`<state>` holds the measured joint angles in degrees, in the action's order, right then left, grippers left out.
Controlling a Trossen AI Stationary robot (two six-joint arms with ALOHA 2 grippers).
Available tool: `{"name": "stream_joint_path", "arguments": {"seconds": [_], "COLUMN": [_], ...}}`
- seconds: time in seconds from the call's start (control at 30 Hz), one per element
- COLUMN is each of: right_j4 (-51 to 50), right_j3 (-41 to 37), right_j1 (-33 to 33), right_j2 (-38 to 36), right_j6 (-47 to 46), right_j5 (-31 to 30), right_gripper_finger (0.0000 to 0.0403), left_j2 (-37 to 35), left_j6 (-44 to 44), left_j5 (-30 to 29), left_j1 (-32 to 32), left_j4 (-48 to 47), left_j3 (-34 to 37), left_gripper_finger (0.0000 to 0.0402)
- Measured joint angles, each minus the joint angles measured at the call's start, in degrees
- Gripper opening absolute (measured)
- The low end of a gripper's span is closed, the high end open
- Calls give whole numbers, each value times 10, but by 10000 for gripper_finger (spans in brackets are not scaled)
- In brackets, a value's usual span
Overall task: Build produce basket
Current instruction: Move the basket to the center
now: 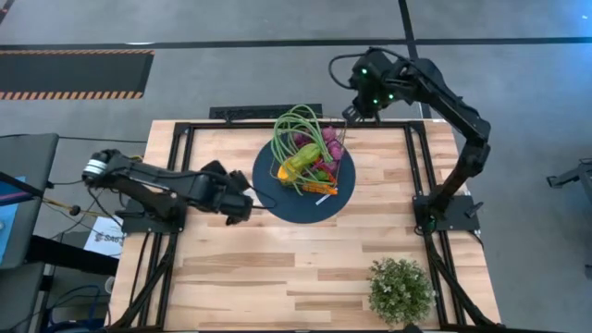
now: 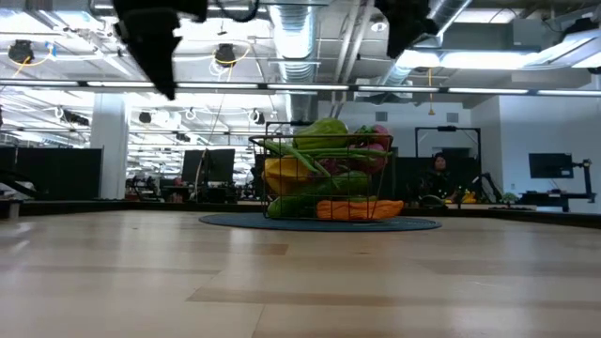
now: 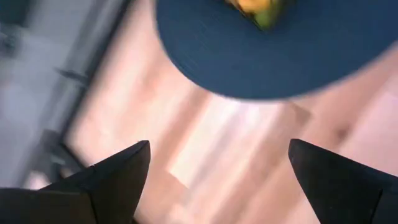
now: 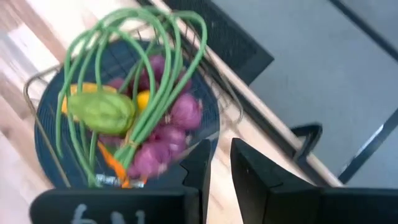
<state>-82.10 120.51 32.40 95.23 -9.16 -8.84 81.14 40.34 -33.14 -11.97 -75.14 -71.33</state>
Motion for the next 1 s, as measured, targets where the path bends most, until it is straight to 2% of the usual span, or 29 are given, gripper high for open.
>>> {"name": "stream_joint_path", "arguments": {"seconds": [0.1,0.17,0.37,0.67,0.8,1.0], "right_j4": [22,19,31,34,40,56], "right_j3": [2,0,1,0,8,29], "right_j1": [-8,-5,6,55,63,63], "right_j2": [20,42,124,229,258,299], "right_j6": [14,21,62,169,228,283], "right_j5": [0,-2,-9,-10,-19,-43], "right_gripper_finger": [82,82,81,86,114,193], "left_j2": [-39,-64,-116,-126,-126,-126], "left_j6": [5,10,68,204,272,345], "left_j5": [48,60,56,-5,-20,-37], "left_j1": [0,-1,-1,-1,-1,-1], "left_j4": [55,93,156,158,158,157], "left_j3": [62,96,155,160,160,160], "left_gripper_finger": [368,368,368,368,368,368]}}
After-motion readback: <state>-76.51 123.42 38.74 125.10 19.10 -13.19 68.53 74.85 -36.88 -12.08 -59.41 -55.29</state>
